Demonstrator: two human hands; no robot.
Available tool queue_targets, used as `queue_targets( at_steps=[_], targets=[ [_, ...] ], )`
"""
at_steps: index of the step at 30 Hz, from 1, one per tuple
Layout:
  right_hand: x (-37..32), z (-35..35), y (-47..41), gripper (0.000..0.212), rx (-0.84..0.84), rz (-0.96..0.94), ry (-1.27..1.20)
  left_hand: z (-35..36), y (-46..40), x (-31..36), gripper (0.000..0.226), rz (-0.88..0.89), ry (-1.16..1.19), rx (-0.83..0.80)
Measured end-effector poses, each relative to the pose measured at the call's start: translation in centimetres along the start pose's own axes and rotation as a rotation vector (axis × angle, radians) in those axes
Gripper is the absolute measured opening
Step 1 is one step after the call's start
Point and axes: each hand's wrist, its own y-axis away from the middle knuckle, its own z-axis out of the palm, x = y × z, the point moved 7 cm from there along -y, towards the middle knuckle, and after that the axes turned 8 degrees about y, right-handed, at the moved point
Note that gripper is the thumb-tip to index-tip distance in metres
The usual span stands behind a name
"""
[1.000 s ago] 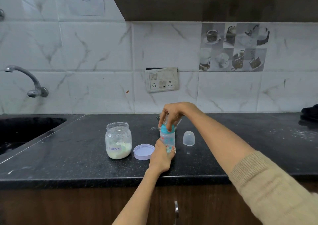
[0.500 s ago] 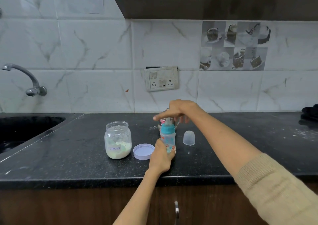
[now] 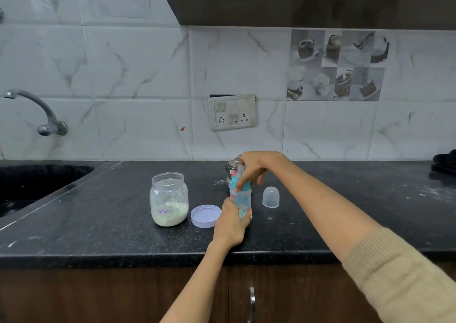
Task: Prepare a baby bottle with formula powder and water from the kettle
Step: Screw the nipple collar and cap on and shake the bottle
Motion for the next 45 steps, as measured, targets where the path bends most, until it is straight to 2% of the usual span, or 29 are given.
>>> queue_targets(
  at_steps=[8,17,23,29,33,35,37,41,43,45],
  targets=[
    [-0.1,0.2,-0.1,0.042,0.133,0.064,-0.047,-0.1,0.1,0.1,0.053,0.008,0.010,0.013],
    [0.0,0.6,0.4,0.047,0.311,0.308,-0.062,0.0,0.1,-0.1,0.053,-0.011,0.022,0.030],
    [0.0,0.8,0.3,0.060,0.306,0.446,-0.068,0.1,-0.1,-0.3,0.054,-0.013,0.028,0.021],
    [-0.2,0.8,1.3,0.058,0.362,0.336,-0.014,-0.2,0.2,0.2,0.054,-0.005,0.022,0.013],
    [2.1,1.5,2.7,0.084,0.256,0.269,-0.279,-0.2,0.2,0.3,0.053,0.013,0.016,0.012],
    [3.9,1.2,2.9,0.101,0.260,0.266,-0.416,-0.2,0.1,0.1,0.054,0.011,0.013,0.010],
    [5.6,1.0,2.6,0.107,0.287,0.275,-0.529,-0.1,0.0,0.0,0.055,0.007,0.015,0.003],
    [9.0,2.0,1.4,0.098,0.449,0.373,-0.590,0.0,0.0,-0.1,0.055,0.002,0.020,-0.001],
    [10.1,3.5,0.0,0.076,0.453,0.378,-0.451,0.0,0.0,-0.1,0.055,0.008,0.017,0.002],
    [10.4,5.7,-1.6,0.051,0.349,0.337,-0.338,0.0,0.0,-0.2,0.055,0.014,0.017,0.004]
  ],
)
